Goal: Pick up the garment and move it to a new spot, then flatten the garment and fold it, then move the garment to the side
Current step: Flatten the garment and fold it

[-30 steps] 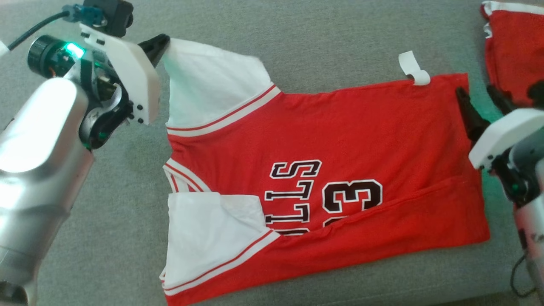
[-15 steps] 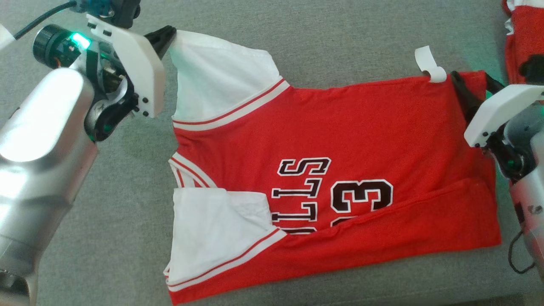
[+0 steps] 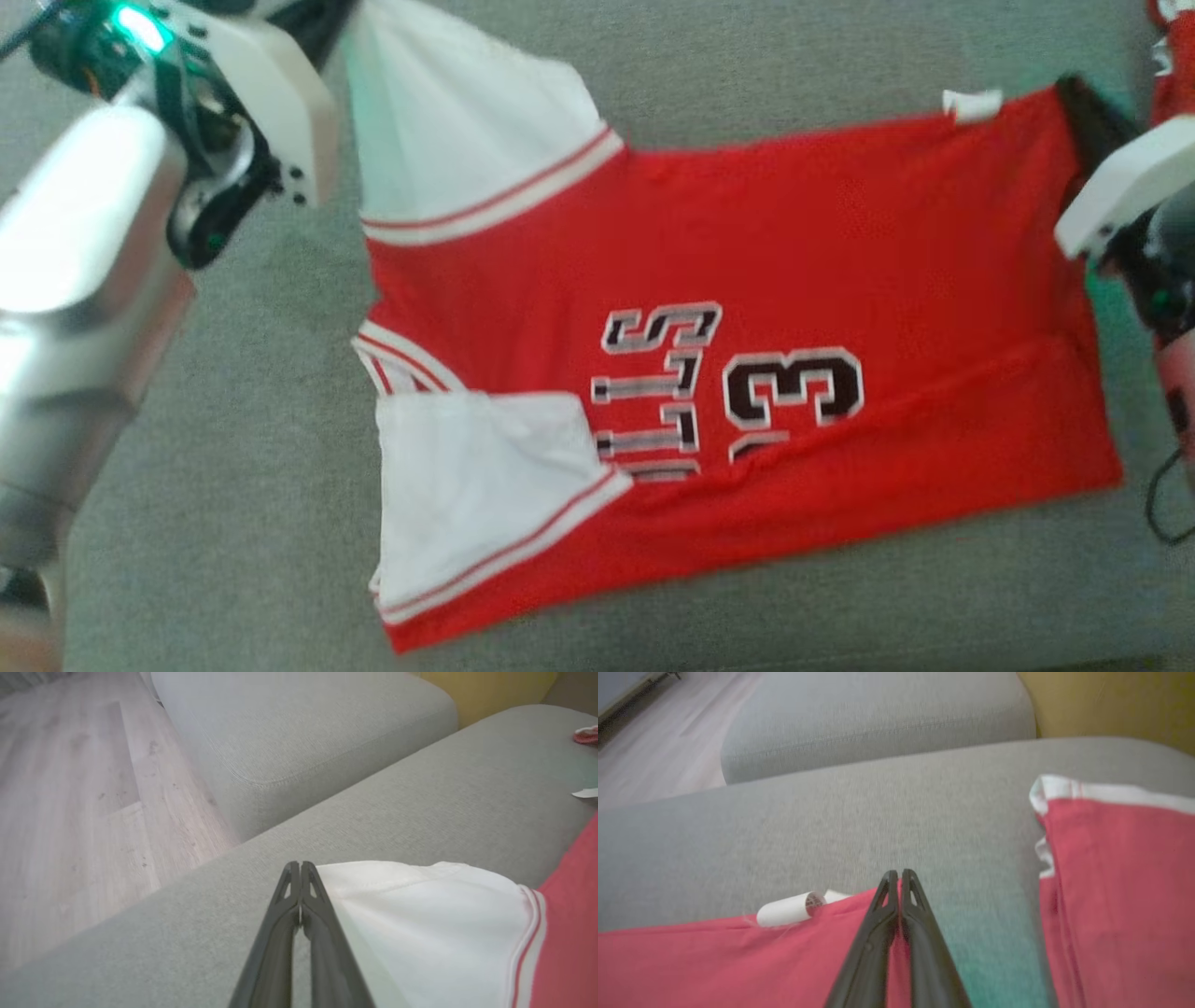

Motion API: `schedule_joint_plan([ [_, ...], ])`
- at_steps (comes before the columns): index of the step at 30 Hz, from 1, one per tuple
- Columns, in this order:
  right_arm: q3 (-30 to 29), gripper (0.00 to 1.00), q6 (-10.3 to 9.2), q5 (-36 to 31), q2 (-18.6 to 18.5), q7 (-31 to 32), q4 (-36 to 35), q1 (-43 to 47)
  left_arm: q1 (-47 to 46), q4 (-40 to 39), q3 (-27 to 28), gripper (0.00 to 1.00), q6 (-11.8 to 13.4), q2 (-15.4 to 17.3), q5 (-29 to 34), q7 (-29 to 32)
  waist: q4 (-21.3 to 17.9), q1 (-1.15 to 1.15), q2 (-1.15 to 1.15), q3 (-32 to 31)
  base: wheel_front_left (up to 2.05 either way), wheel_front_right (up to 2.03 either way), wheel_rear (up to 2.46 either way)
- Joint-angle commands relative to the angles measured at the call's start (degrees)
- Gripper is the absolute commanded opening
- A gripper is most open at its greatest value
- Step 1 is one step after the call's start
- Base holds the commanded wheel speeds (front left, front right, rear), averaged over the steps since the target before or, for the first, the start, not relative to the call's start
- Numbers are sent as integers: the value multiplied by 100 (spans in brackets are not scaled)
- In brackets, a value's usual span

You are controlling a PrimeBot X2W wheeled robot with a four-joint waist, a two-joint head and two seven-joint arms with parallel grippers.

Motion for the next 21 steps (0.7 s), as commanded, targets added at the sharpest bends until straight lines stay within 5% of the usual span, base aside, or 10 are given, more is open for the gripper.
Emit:
schedule_joint_plan([
  [1, -36, 0, -5, 16, -150, -101, -124, -212, -478, -58, 232, 0, 11, 241, 79, -152, 50, 0, 0, 66, 0, 0, 0],
  [10, -301, 0, -5, -66, -210, -507, 150, -848, -1077, 582, 359, 0, 57, -39, 314, -1102, 236, 0, 0, 147, 0, 0, 0],
  [21, -52, 0, -5, 31, -317, -603, 219, -259, -211, 548, 123, 0, 24, -45, 58, -1581, 436, 0, 0, -305, 0, 0, 0],
])
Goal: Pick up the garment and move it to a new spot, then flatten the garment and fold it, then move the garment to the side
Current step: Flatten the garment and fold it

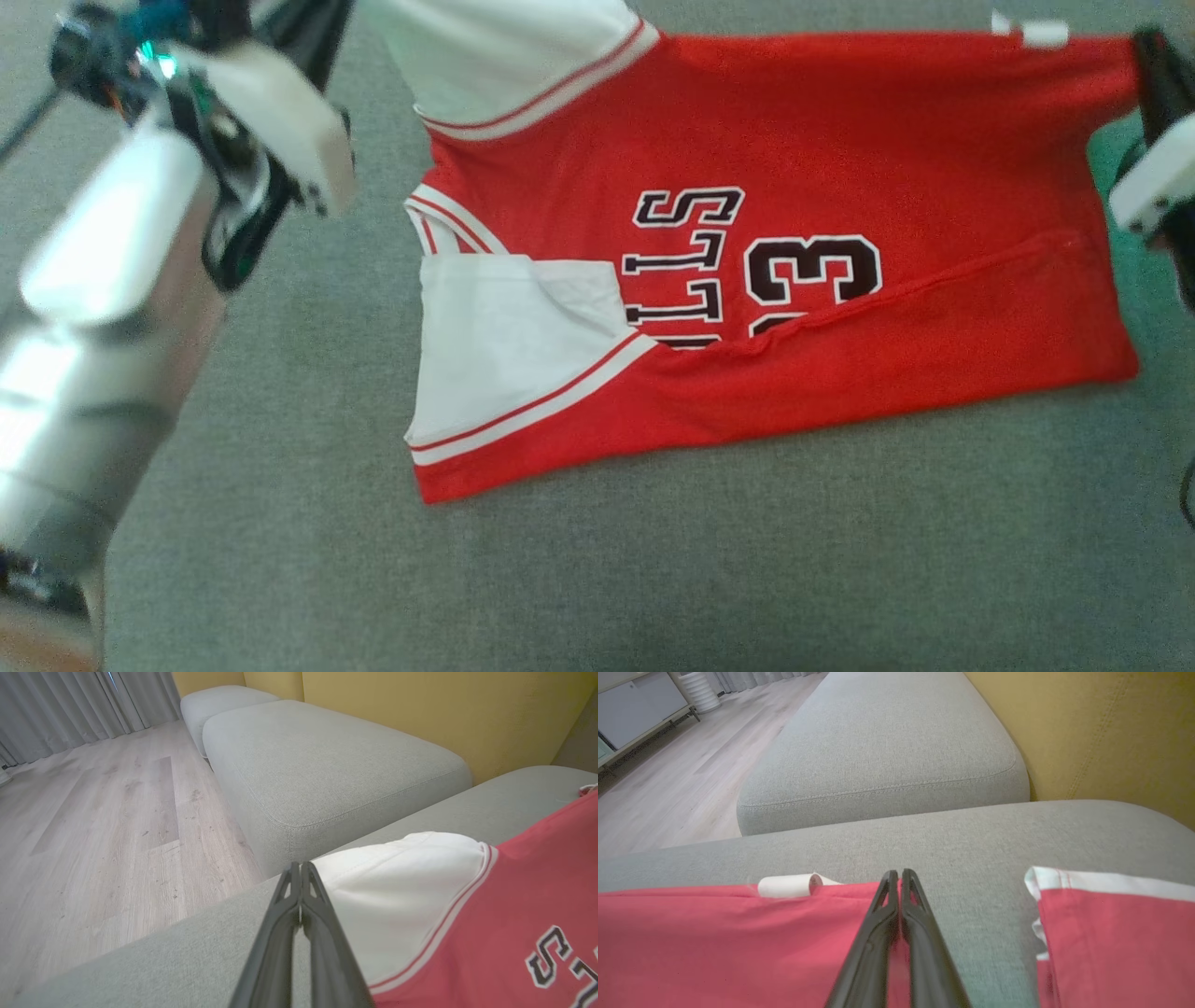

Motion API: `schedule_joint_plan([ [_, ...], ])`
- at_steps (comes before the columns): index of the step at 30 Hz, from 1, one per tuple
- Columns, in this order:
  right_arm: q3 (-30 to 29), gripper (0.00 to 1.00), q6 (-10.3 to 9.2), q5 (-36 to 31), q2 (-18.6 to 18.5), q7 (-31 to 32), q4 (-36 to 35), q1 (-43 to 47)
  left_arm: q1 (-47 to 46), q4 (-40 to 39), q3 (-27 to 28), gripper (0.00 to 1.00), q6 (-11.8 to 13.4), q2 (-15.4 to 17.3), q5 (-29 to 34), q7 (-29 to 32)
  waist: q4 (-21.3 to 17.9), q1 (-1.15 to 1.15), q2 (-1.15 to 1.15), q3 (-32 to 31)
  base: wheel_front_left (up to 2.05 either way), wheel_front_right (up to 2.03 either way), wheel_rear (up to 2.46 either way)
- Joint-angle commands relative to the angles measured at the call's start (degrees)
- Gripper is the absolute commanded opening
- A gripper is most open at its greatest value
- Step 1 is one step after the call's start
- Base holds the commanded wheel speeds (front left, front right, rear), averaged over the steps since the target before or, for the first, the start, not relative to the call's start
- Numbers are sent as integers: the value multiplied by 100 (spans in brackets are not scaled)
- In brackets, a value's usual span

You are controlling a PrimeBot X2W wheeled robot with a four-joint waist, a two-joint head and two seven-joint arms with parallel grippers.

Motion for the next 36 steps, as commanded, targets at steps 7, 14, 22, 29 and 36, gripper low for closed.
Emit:
schedule_joint_plan([
  [7, -37, 0, -5, 233, -272, -181, -245, 798, 908, -991, 110, 0, 172, 668, -85, -444, 166, 0, 0, -560, 0, 0, 0],
  [14, -186, 0, -5, 335, -289, -286, -430, 1624, 2305, -2232, 77, 0, 661, 1004, -387, -472, 287, 0, 0, -912, 0, 0, 0],
  [22, -399, 0, -5, 372, -219, -369, -709, 2406, 3667, -3278, -1, 0, 1269, 1301, -686, -438, 370, 0, 0, -1060, 0, 0, 0],
  [29, -573, 56, -5, 230, -137, -361, -836, 2759, 4241, -3321, -166, 0, 1412, 1011, -826, -679, 415, 0, 0, -994, 0, 0, 0],
  [36, -895, 100, -5, 47, 213, -694, -825, 3051, 4441, -2832, -136, 100, 1731, 576, -668, -1344, 380, 0, 0, -1245, 0, 0, 0],
])
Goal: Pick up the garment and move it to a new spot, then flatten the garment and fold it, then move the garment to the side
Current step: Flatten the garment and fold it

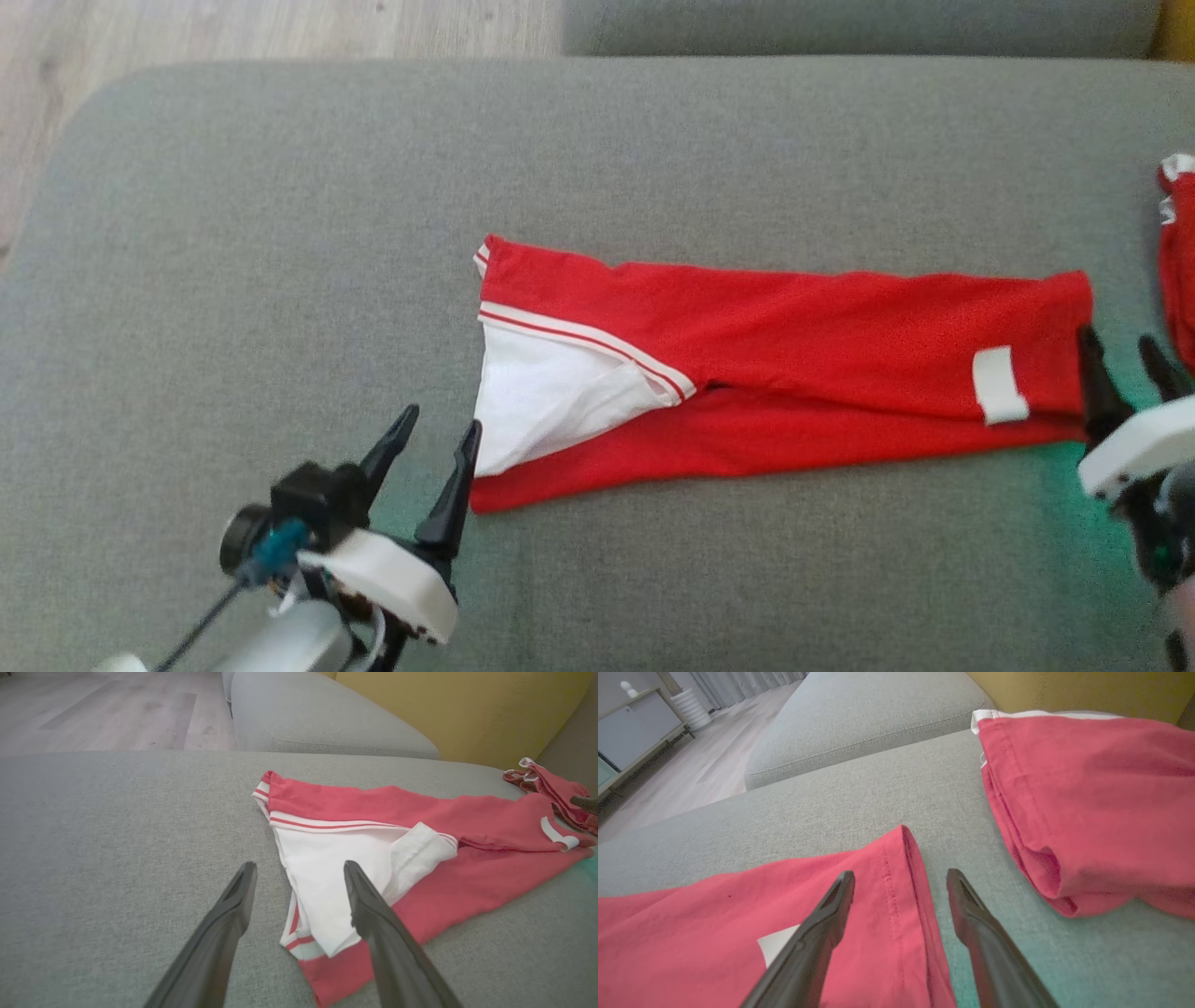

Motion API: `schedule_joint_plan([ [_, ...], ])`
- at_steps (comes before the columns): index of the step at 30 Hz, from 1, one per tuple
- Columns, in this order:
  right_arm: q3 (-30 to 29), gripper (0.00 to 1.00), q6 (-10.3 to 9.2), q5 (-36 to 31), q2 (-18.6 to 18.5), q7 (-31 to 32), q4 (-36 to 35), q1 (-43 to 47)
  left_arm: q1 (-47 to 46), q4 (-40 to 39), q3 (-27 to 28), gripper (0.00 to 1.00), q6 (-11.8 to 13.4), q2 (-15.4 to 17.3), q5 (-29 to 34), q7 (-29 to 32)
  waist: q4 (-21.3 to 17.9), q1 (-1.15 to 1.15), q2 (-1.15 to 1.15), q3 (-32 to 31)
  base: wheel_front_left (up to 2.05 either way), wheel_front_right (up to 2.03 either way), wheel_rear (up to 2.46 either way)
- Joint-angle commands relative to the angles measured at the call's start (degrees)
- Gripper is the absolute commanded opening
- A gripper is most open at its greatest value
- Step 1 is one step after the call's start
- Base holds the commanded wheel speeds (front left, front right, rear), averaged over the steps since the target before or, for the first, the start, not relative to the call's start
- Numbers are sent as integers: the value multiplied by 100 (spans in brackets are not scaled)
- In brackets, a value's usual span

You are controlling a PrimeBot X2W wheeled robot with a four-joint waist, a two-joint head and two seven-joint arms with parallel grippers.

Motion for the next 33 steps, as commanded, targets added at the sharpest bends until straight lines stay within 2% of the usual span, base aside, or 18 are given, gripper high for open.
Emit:
schedule_joint_plan([
  [1, 9, 100, -5, -44, -7, -126, -164, 210, 1, -70, 249, 100, 103, 63, 99, -163, -16, 0, 0, -131, 0, 0, 0],
  [6, -231, 100, -5, -16, 451, -344, -309, 702, 259, 11, 377, 100, 579, -237, 344, -490, 93, 0, 0, -391, 0, 0, 0],
  [7, -231, 100, -5, -16, 451, -344, -309, 702, 259, 11, 377, 100, 579, -237, 344, -490, 93, 0, 0, -391, 0, 0, 0],
  [11, -475, 100, -5, -99, 694, -377, -416, 1024, 515, -108, 490, 100, 925, -501, 703, -576, 299, 0, 0, -547, 0, 0, 0],
  [17, -1390, 100, -5, -482, 769, -370, -276, 1060, 964, -576, 718, 100, 1364, -822, 1689, -587, 787, 0, 0, -652, 0, 0, 0],
  [20, -1969, 100, -5, -825, 765, -300, -50, 977, 1218, -715, 753, 100, 1435, -950, 2079, -588, 1037, 0, 0, -671, 0, 0, 0],
  [24, -2636, 100, -5, -1329, 823, -79, 365, 918, 1468, -776, 789, 100, 1393, -1105, 2385, -589, 1314, 0, 0, -663, 0, 0, 0],
  [28, -3016, 98, -5, -1632, 1101, 121, 551, 902, 1596, -779, 893, 100, 1318, -1218, 2570, -589, 1465, 0, 0, -640, 0, 0, 0],
  [30, -3083, 26, -5, -1700, 1230, 171, 530, 901, 1636, -775, 961, 100, 1291, -1259, 2652, -589, 1486, 0, 0, -630, 0, 0, 0],
  [31, -3112, 0, -5, -1714, 1282, 187, 509, 903, 1655, -768, 992, 100, 1278, -1272, 2697, -589, 1488, 0, 0, -629, 0, 0, 0],
  [33, -3194, 0, -5, -1748, 1380, 188, 400, 916, 1704, -746, 1078, 100, 1253, -1291, 2846, -589, 1466, 0, 0, -643, 0, 0, 0],
])
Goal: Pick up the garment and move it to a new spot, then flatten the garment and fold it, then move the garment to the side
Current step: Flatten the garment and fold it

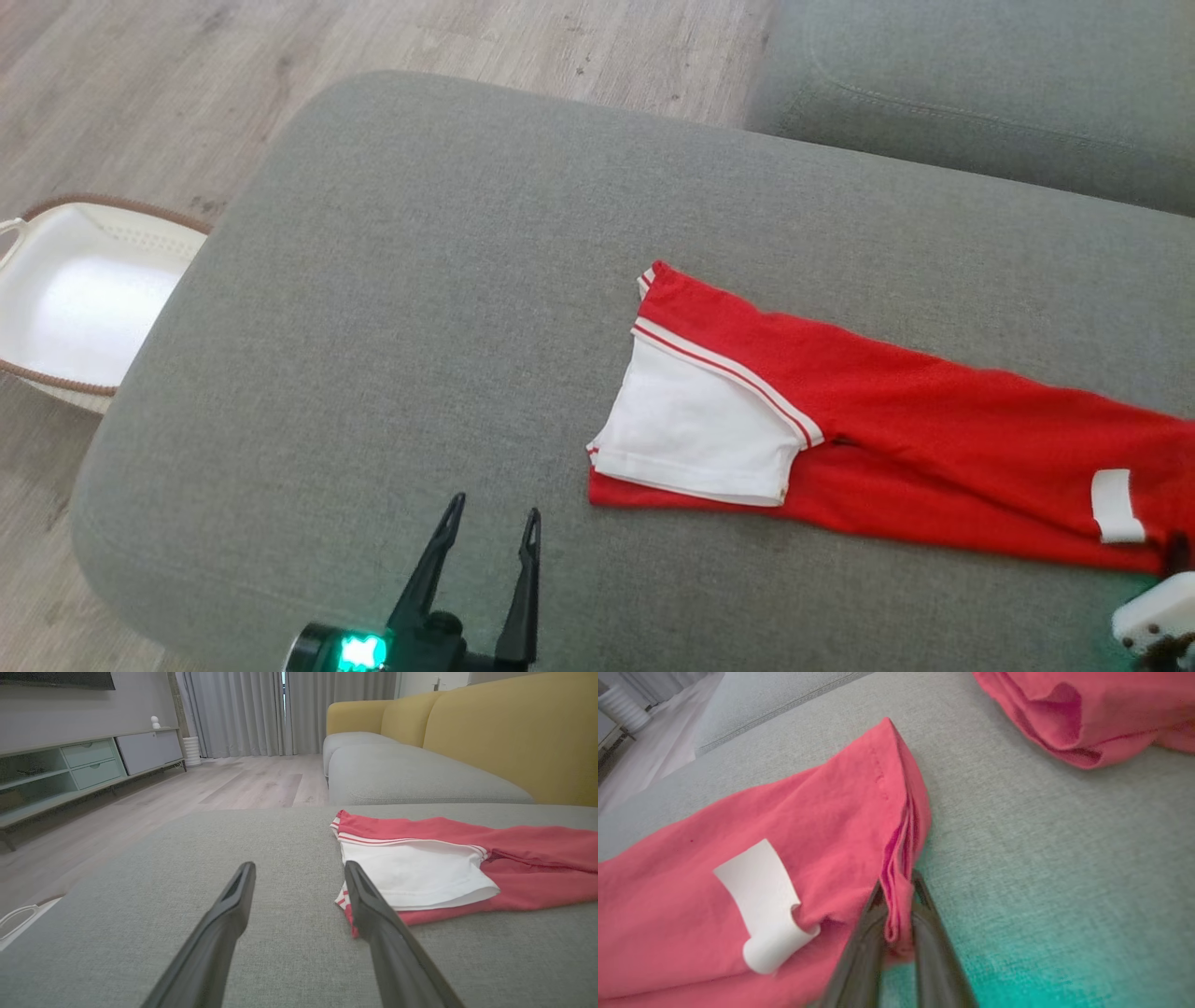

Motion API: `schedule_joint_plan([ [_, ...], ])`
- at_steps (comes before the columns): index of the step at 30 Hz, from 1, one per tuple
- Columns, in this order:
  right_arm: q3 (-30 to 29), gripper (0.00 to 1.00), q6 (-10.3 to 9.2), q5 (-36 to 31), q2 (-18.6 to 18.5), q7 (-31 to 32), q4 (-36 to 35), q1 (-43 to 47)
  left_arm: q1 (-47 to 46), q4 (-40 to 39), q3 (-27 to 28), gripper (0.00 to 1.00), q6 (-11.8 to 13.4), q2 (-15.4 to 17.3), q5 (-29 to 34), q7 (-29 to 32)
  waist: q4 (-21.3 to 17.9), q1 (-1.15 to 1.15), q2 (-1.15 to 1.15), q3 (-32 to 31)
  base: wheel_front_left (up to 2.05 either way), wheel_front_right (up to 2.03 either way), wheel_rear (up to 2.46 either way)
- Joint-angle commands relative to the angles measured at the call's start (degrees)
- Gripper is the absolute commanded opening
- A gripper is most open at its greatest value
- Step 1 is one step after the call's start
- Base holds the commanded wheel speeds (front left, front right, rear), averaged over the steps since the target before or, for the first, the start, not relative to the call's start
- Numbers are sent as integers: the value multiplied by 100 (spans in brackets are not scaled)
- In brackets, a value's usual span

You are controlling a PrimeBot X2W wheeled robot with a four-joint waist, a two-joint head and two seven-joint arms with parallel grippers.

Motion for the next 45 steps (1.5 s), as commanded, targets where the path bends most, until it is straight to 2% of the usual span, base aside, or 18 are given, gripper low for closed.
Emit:
schedule_joint_plan([
  [1, 71, 0, -5, -62, -22, -13, -171, -78, -81, -153, 237, 100, -34, -26, 83, -54, -26, 0, 0, -17, 0, 0, 0],
  [9, -526, 0, -5, -190, -239, -61, -639, 26, 38, -120, 454, 100, -172, -88, 237, -54, -153, 0, 0, -99, 0, 0, 0],
  [14, -349, 0, -5, -168, -161, -67, -1146, -58, 101, -64, 536, 100, -269, -155, 303, -54, -181, 0, 0, -170, 0, 0, 0],
  [20, 365, 0, -5, -279, 157, 0, -2017, -216, 141, -3, 589, 100, -403, -205, 343, -54, -165, 0, 0, -217, 0, 0, 0],
  [27, 1677, 0, -5, -290, 489, 234, -2734, -482, 122, 136, 603, 100, -625, -265, 395, -54, 17, 0, 0, -229, 0, 0, 0],
  [37, 3665, 0, -5, 594, 527, 120, -2249, -771, 0, 330, 567, 100, -849, -452, 525, -54, 382, 0, 0, -133, 0, 0, 0],
  [45, 4551, 0, -5, 872, 528, -50, -1846, -780, 37, 382, 662, 100, -915, -538, 613, -54, 510, 0, 0, -70, 0, 0, 0],
])
